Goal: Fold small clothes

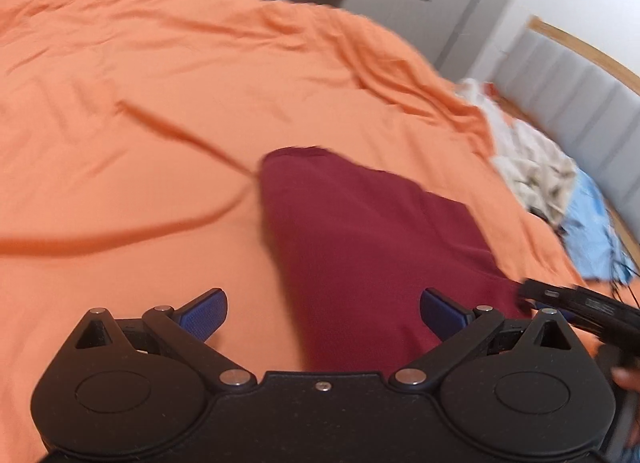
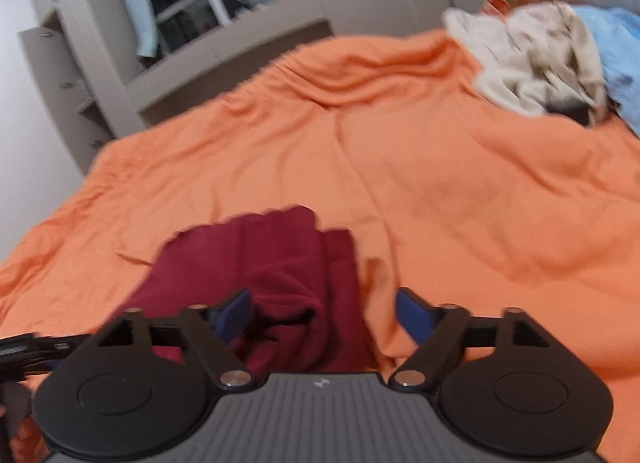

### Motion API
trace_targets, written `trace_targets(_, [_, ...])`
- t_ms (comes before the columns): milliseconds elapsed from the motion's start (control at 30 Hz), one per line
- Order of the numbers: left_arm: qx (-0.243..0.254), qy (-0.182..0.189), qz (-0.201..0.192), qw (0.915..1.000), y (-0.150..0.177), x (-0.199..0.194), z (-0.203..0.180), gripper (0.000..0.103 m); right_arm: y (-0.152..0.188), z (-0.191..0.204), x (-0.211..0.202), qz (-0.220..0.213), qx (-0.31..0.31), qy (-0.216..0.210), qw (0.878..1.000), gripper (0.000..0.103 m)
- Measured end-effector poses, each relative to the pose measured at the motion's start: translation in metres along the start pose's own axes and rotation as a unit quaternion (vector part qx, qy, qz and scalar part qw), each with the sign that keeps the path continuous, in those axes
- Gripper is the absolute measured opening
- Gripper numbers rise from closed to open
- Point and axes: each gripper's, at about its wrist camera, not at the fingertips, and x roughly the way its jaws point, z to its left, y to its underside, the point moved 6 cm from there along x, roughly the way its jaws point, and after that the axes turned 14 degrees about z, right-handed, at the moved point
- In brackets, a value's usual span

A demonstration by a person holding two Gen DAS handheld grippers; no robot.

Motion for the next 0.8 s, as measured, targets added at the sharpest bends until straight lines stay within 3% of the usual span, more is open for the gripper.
trace_targets(133, [-0.041, -0.008, 0.019, 0.9990, 0.000, 0.009, 0.015, 0.102, 0.012, 0.028, -0.010, 0.012, -0.070, -0.068, 0.995, 0.088])
trace_targets(200, [-0.060, 0.005, 0.025, 0.9979, 0.000, 0.011, 0.019, 0.102, 0.022, 0.041, -0.010, 0.034, -0.102, -0.096, 0.990, 0.080])
trace_targets(267, [-0.067, 0.009, 0.027, 0.9974, 0.002, 0.013, 0.022, 0.102, 0.032, 0.051, -0.008, 0.052, -0.127, -0.104, 0.985, 0.065])
trace_targets(400, [-0.062, 0.006, 0.027, 0.9977, 0.004, 0.014, 0.022, 0.102, 0.046, 0.060, 0.001, 0.080, -0.150, -0.101, 0.980, 0.044])
trace_targets(433, [-0.061, 0.005, 0.027, 0.9978, 0.004, 0.014, 0.022, 0.102, 0.049, 0.063, 0.004, 0.086, -0.154, -0.098, 0.979, 0.035])
trace_targets(467, [-0.060, 0.004, 0.027, 0.9978, 0.004, 0.014, 0.022, 0.102, 0.050, 0.064, 0.005, 0.085, -0.159, -0.090, 0.979, 0.023])
trace_targets(567, [-0.057, 0.004, 0.027, 0.9980, 0.004, 0.015, 0.021, 0.102, 0.050, 0.065, -0.003, 0.067, -0.172, -0.083, 0.979, 0.009])
trace_targets(700, [-0.049, 0.011, 0.023, 0.9985, 0.004, 0.013, 0.018, 0.102, 0.040, 0.059, -0.024, 0.035, -0.175, -0.075, 0.981, 0.008])
trace_targets(800, [-0.040, 0.026, 0.011, 0.9988, 0.002, 0.008, 0.013, 0.102, 0.039, 0.052, -0.025, 0.037, -0.170, -0.071, 0.982, 0.008])
